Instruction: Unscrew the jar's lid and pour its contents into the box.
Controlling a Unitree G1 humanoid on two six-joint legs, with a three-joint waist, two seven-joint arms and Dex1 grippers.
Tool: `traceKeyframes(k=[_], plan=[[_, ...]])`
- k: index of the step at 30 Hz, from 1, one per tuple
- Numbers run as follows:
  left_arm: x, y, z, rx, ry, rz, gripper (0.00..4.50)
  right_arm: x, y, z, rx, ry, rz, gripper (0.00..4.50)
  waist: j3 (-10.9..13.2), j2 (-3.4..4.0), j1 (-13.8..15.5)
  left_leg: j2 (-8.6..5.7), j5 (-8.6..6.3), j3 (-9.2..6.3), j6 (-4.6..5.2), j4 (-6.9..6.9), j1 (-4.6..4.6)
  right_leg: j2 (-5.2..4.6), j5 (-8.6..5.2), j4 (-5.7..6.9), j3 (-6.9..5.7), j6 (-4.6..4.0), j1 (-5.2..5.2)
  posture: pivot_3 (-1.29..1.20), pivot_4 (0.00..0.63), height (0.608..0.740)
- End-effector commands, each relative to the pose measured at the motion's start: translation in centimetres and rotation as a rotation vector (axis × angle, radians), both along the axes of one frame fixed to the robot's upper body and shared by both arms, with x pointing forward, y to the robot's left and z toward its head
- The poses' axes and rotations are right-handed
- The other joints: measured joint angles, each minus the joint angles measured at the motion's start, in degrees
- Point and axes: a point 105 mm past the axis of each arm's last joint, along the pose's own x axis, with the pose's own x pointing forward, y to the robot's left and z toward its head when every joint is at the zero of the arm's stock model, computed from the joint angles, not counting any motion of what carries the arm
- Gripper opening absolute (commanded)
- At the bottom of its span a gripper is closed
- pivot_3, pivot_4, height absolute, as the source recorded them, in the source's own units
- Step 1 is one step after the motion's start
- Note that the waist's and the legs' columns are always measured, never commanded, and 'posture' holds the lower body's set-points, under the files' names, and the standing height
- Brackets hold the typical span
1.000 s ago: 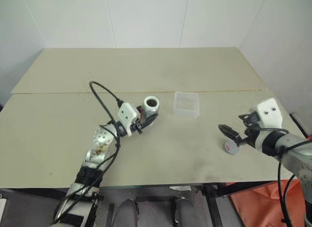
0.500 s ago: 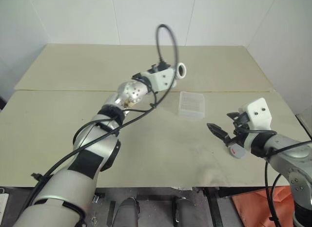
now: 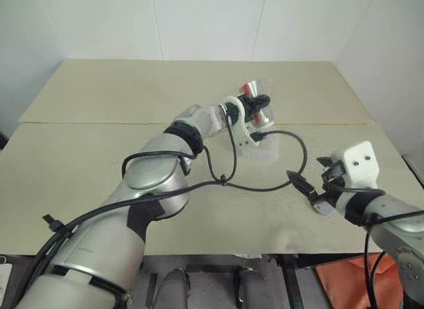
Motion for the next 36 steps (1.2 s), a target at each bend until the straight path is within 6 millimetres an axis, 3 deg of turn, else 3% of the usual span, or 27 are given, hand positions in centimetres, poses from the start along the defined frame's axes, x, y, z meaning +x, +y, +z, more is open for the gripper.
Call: traceKeyframes(k=[1,10,14,17,24,30,36], plan=[[0.2,-0.4,2.0,0.095,-0.134,0.010,2.01,-0.8,-0.1,1.3,-0.005,-0.067,-0.033,4.48,0.00,0.00,0.02,-0.01,0.00,-0.01,0.00,0.00,-0.03,0.01,0.00,0.03,0.01,-0.01,-0.06,0.00,0.150,0.740],[0.0,-1.5,3.4,-0.024,-0.110,0.034,2.01,-1.2,-0.4,1.0,-0.001,-0.056,-0.075,4.48,0.00,0.00,0.11,-0.09,0.01,-0.04,0.00,0.01,-0.10,-0.04,0.02,0.03,0.07,-0.02,-0.11,0.00,0.150,0.740],[0.5,-0.8,3.5,-0.257,0.079,0.127,2.01,-1.1,-0.4,0.9,0.000,-0.052,-0.079,4.48,0.00,0.00,0.04,-0.09,0.01,-0.04,0.00,0.02,-0.08,-0.03,0.05,0.07,0.08,-0.07,-0.11,0.00,0.150,0.740],[1.5,1.0,3.5,-0.518,0.298,0.243,2.01,-1.0,-0.4,0.8,0.004,-0.050,-0.081,4.48,-0.01,0.01,-0.04,-0.09,0.01,-0.04,0.01,0.02,-0.03,-0.03,0.05,0.12,0.09,-0.07,-0.11,0.00,0.150,0.740],[3.4,6.6,2.7,-1.447,1.069,0.379,2.01,-0.6,-0.2,0.4,0.009,-0.038,-0.063,4.48,-0.02,0.03,-0.24,-0.09,0.03,-0.08,0.02,0.15,0.02,0.00,0.28,0.34,0.11,-0.45,-0.10,0.00,0.150,0.740],[3.9,10.0,1.9,-1.846,1.382,0.282,2.01,0.2,0.1,0.3,0.009,-0.037,-0.032,4.48,-0.02,0.03,-0.43,-0.10,0.03,-0.13,0.02,0.56,0.03,-0.01,0.29,0.76,0.11,-0.45,-0.08,0.00,0.150,0.740],[3.2,11.3,0.6,-1.961,1.567,0.118,2.01,0.7,1.0,0.7,0.005,-0.052,0.035,4.48,-0.02,0.03,-0.63,-0.10,0.02,-0.23,0.02,0.94,0.30,0.01,0.26,0.85,0.06,-0.30,0.43,0.00,0.150,0.740]])
